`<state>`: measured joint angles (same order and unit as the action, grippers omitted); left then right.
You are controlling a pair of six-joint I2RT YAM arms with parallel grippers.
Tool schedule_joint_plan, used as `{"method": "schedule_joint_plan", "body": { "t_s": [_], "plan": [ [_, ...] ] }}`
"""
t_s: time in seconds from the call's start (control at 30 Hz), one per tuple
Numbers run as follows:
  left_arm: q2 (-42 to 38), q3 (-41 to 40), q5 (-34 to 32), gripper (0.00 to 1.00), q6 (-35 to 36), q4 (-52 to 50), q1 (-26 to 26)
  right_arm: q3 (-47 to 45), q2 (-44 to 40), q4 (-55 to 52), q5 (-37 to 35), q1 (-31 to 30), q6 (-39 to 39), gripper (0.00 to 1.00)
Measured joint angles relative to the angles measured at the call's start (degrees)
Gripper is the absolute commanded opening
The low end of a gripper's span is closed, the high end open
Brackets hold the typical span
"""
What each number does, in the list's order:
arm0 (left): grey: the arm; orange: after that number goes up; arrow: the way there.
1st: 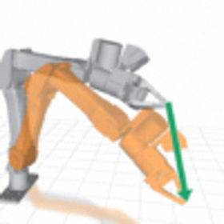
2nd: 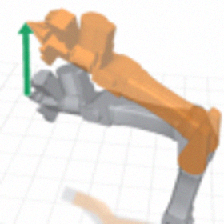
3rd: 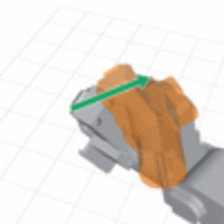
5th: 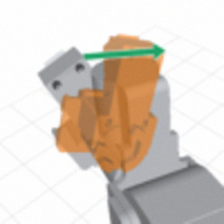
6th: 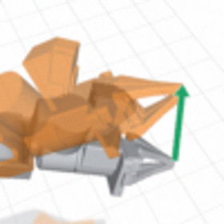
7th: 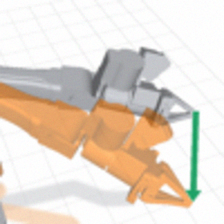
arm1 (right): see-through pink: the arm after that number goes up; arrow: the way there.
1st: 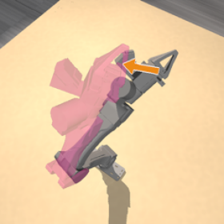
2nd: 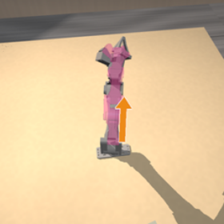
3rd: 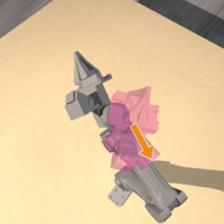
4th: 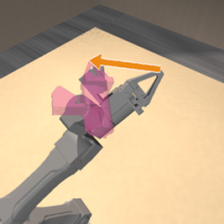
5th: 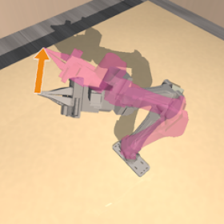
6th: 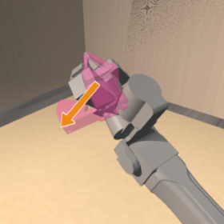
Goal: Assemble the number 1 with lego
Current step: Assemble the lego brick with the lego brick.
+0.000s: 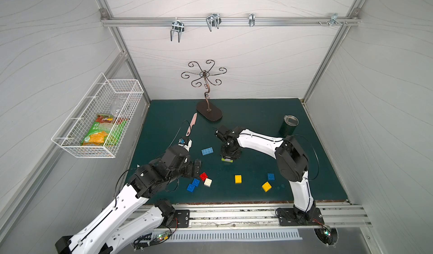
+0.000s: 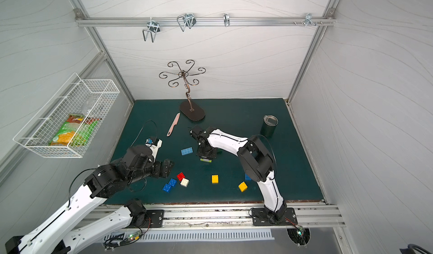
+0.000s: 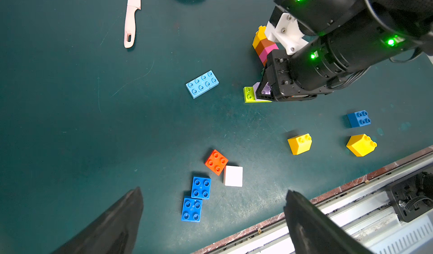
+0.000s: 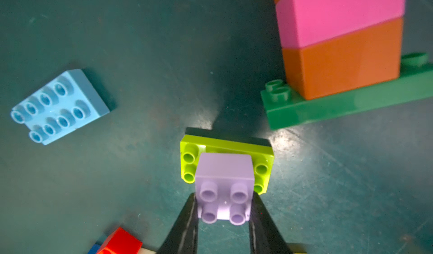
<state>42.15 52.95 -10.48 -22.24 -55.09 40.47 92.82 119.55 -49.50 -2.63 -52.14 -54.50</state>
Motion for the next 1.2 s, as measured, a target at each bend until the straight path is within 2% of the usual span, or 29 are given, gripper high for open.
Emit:
{"method": "schedule_joint_plan", "body": {
  "t_s": [0.27,0.47,0.73,1.03,1.2],
  "plan": [
    [-0.33,0.00,-0.02,0.99,0.00,0.00,0.00,5.44,4.20,-4.61,-0.04,0.00,0.35,0.10],
    [-1.16,-0.02,-0.04,0.99,0.00,0.00,0.00,5.97,5.44,-5.60,1.27,0.52,1.01,0.08],
    [-1.29,-0.07,-0.02,0.99,0.00,0.02,0.00,5.35,4.68,-5.44,2.40,-0.09,6.62,0.08],
    [-0.57,-0.07,-0.04,0.99,0.00,0.00,0.00,0.66,1.25,-1.18,0.96,-1.16,9.81,0.17],
    [-0.42,-0.07,-0.09,0.99,0.00,0.00,0.00,2.08,1.97,-2.40,0.81,-1.14,10.88,0.31]
  ]
}}
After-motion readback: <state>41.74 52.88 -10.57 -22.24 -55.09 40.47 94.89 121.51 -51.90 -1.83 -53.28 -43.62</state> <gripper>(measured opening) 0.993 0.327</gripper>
